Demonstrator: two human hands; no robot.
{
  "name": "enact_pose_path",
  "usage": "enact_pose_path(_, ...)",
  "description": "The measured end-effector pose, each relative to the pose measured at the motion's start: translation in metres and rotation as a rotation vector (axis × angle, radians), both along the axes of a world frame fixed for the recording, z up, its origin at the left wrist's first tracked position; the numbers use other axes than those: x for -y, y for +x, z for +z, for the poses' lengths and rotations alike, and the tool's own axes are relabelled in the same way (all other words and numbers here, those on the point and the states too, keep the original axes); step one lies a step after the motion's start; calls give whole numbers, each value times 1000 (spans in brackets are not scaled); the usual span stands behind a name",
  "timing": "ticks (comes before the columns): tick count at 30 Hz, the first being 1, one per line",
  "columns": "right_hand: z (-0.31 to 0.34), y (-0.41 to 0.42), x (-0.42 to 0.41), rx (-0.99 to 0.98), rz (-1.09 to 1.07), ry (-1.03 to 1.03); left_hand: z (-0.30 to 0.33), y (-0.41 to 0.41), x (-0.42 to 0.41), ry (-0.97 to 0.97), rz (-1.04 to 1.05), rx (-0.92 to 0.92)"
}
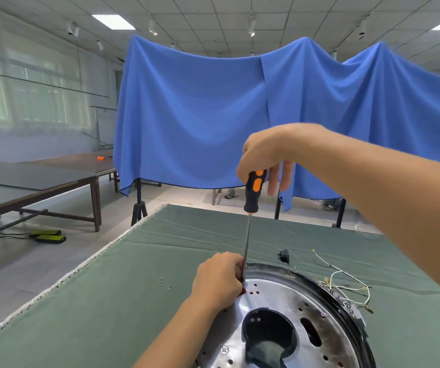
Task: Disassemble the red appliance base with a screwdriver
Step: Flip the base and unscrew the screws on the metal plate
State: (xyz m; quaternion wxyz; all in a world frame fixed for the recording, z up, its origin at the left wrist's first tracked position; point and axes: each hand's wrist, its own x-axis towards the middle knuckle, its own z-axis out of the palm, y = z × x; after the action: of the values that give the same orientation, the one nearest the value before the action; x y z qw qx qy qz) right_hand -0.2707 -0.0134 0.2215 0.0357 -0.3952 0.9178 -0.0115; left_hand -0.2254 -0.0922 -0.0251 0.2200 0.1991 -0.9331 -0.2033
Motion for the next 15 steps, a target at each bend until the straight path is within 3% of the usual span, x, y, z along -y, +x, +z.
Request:
enact_pose_path(3,-12,2,2,-400,-68,19,0,1,0,3,-7,3)
enact_pose_path(4,-13,2,5,-442,-45,3,-1,1,0,13,-6,2)
enact_pose_path(10,7,14,9,28,30,34,-1,2,1,25,-3,4)
enact_pose_path(12,0,14,7,-54,-22,33,0,1,3,16,0,1)
enact_pose_path(15,-12,9,1,-394,-90,43,1,1,1,26,-14,5)
